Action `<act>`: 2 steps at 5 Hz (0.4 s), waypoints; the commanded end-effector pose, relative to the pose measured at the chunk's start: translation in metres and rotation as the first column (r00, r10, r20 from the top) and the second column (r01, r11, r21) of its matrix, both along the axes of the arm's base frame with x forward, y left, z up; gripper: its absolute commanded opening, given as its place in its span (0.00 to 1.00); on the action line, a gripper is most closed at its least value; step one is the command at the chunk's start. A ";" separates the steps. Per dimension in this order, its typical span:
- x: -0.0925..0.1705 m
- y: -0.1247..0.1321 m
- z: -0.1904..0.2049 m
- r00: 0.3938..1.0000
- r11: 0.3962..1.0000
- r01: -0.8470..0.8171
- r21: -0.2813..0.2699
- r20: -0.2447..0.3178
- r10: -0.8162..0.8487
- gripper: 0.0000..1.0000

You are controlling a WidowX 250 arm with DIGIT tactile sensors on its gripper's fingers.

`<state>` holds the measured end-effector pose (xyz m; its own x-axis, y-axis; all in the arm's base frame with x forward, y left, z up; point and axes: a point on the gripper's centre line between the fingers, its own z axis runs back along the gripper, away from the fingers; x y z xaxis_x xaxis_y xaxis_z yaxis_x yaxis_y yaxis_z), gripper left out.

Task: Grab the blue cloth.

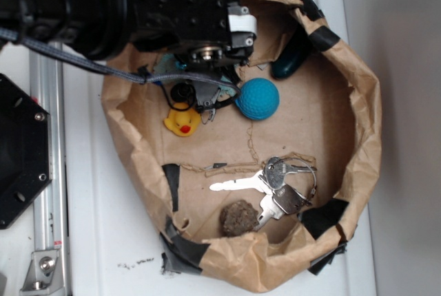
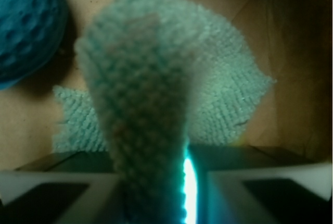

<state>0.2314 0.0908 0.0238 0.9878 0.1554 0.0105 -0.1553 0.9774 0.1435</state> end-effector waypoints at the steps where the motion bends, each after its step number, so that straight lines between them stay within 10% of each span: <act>1: 0.009 0.000 0.052 0.997 0.999 0.022 0.026 0.077 -0.024 0.00; 2: 0.029 -0.039 0.102 0.984 0.985 0.155 -0.081 0.099 -0.146 0.00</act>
